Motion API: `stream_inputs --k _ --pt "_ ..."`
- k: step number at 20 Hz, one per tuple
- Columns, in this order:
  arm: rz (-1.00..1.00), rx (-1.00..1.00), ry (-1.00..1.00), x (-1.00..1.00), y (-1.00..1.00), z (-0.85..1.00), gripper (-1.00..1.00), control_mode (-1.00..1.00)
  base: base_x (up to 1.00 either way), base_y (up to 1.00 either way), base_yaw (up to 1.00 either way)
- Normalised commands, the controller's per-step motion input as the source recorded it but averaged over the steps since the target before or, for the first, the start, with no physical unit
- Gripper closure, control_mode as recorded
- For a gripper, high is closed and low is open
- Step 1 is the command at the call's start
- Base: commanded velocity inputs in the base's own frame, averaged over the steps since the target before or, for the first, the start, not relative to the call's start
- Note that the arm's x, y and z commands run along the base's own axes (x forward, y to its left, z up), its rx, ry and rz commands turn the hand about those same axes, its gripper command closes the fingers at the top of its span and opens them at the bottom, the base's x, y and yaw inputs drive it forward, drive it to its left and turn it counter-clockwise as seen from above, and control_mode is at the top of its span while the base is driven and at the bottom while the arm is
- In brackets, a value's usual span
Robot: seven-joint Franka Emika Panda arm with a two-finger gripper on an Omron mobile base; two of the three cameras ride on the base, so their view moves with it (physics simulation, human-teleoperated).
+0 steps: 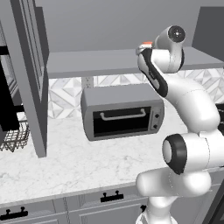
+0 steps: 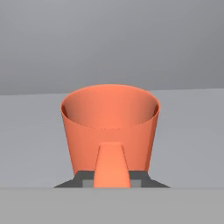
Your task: Gather all objects into one cabinet and sort the glasses and bowls to opposite sides.
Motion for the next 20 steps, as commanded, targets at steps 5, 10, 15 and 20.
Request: stream_inputs --k 5,10,15,20 --pt "0.00 0.00 0.00 0.00 0.00 0.00 1.00 -1.00 0.00 0.00 0.00" --pt "0.00 0.00 0.00 -0.33 -0.04 0.01 1.00 -1.00 0.00 0.00 0.00" --pt "0.00 0.00 0.00 -0.73 -0.07 0.09 1.00 -1.00 0.00 0.00 0.00" --pt "0.00 0.00 0.00 -0.76 -0.09 0.09 1.00 -1.00 0.00 0.00 0.00"
